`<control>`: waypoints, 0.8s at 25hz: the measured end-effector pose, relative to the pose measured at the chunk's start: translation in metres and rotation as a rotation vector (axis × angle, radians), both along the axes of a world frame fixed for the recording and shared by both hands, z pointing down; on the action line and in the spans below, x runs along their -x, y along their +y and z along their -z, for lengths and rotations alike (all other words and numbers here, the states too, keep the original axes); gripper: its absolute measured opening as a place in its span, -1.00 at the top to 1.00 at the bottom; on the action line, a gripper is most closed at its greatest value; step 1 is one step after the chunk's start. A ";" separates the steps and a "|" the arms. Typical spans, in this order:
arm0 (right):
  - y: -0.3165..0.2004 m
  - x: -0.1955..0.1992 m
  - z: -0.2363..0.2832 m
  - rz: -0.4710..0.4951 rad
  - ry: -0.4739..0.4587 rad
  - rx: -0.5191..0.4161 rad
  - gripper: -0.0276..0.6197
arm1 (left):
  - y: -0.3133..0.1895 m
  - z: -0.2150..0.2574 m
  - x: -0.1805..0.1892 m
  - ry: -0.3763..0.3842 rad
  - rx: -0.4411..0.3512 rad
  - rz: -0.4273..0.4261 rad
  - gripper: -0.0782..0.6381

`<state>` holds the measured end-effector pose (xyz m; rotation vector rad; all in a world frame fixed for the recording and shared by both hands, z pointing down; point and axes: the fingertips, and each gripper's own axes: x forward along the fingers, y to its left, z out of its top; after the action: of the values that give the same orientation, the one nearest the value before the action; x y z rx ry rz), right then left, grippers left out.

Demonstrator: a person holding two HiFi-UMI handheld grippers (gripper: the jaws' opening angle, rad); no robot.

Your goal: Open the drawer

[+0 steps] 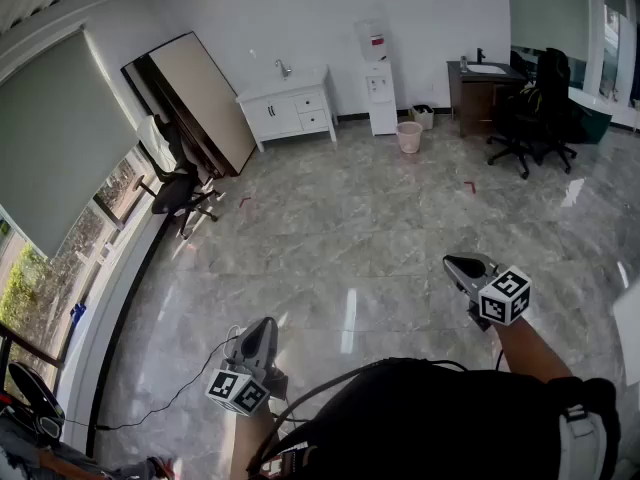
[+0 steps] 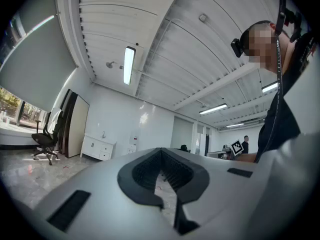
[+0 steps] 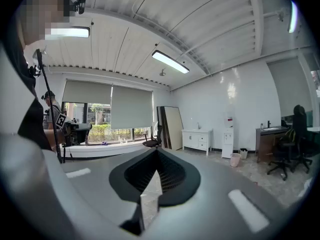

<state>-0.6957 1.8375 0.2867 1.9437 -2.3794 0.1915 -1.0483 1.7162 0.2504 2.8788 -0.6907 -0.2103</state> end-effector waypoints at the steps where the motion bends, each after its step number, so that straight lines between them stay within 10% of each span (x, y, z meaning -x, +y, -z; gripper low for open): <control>1: 0.002 -0.001 -0.001 0.000 0.000 0.000 0.92 | 0.002 -0.002 0.000 0.001 -0.001 0.000 0.78; 20: 0.005 0.001 -0.004 -0.006 0.001 -0.011 0.92 | 0.006 -0.011 0.003 0.000 0.011 -0.009 0.78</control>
<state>-0.6970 1.8425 0.2906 1.9548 -2.3796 0.1776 -1.0512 1.7223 0.2619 2.8709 -0.6760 -0.2049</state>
